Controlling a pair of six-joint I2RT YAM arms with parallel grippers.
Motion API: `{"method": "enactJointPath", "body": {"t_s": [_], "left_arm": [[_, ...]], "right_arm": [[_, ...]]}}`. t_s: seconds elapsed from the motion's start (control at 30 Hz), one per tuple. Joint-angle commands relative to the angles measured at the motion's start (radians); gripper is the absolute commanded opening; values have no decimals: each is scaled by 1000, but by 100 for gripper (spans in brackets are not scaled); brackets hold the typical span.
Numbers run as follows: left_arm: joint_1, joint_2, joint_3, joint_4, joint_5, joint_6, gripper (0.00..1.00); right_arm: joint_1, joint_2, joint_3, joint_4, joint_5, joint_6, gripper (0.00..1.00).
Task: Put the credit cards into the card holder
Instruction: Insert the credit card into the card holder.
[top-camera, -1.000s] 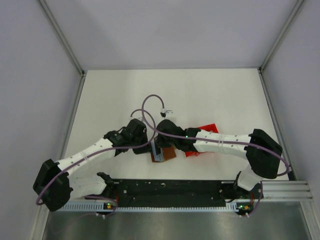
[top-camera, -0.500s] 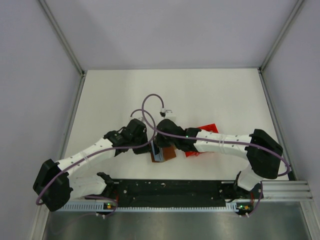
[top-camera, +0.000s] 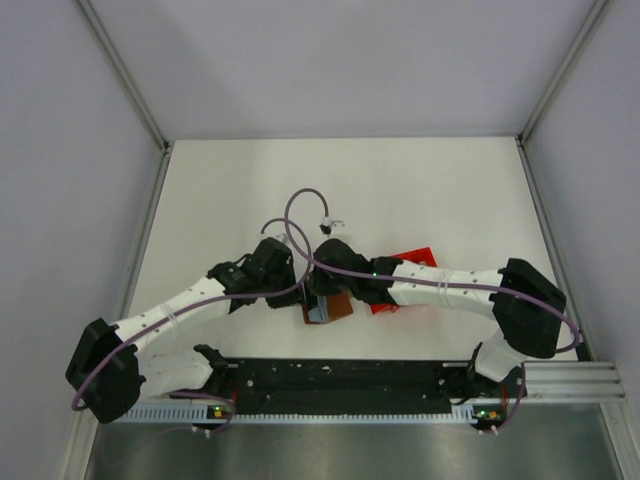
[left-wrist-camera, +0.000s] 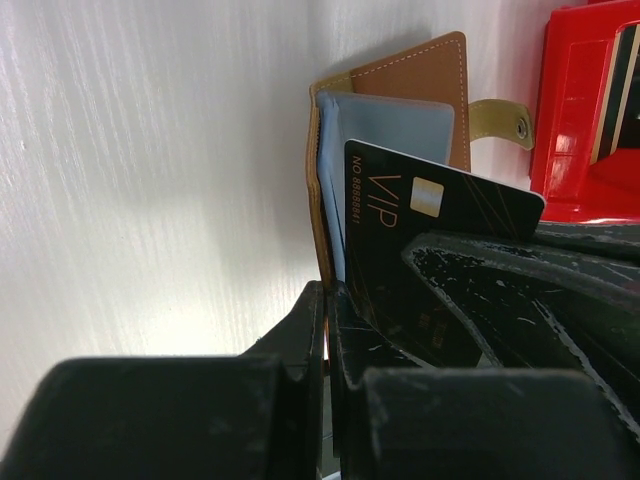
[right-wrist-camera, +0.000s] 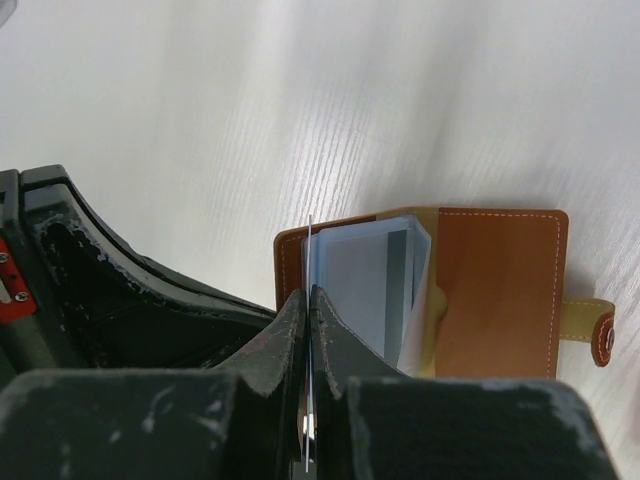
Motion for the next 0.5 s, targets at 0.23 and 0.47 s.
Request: {"method": "enactJointPath", "body": {"t_s": [0.23, 0.47], "left_arm": [[3, -31, -8, 28, -12, 1, 0], [1, -29, -14, 25, -20, 4, 0]], "right_arm": [[15, -11, -5, 15, 24, -2, 0], [14, -79, 0, 45, 0, -27, 0]]}}
